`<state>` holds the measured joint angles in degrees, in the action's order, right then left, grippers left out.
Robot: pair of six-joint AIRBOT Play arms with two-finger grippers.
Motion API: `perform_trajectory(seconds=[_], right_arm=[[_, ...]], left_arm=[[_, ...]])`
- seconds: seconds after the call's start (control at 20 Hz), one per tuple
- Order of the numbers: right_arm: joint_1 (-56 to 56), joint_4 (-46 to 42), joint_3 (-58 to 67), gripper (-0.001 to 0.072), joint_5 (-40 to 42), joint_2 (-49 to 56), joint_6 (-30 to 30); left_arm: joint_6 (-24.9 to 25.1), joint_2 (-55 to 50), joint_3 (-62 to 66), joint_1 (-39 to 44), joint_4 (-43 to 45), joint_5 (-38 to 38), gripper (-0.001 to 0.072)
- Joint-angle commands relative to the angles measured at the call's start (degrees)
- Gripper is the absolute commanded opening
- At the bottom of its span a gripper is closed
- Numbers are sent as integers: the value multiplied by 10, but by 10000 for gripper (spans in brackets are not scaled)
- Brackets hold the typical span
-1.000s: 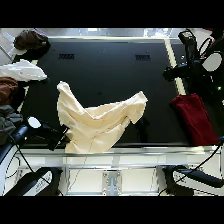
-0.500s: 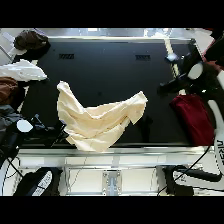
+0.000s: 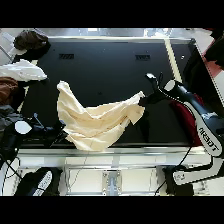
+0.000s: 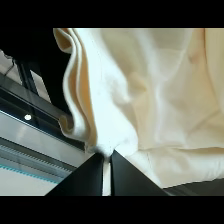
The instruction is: Fold the shirts.
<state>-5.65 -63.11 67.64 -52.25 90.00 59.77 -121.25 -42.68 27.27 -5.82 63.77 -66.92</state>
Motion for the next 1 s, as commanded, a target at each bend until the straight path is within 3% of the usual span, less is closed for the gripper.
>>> perform_trajectory(seconds=[0.0, 0.05, 0.15, 0.3, 0.45, 0.75, 0.95], right_arm=[[-8, 10, -3, 491, 83, 18, -9], [-8, 7, -3, 428, 82, 23, -9], [-8, 7, -3, 25, 85, 32, -8], [-8, 0, 21, 12, 61, 16, -6], [-8, -27, 94, 11, -14, -40, -4], [-8, -47, 245, 11, -185, -250, -2], [-8, -40, 321, 11, -217, -393, 45]], left_arm=[[3, 1, 0, 0, 1, 0, 14], [3, 1, 0, 0, 1, 1, 14], [27, 1, 0, 0, 1, 17, 13], [129, 2, 26, 0, 0, 90, 14], [264, 2, 121, 0, 0, 98, 14], [283, 20, 339, 0, 0, 20, 14], [306, 97, 451, 0, 9, 16, 14]])
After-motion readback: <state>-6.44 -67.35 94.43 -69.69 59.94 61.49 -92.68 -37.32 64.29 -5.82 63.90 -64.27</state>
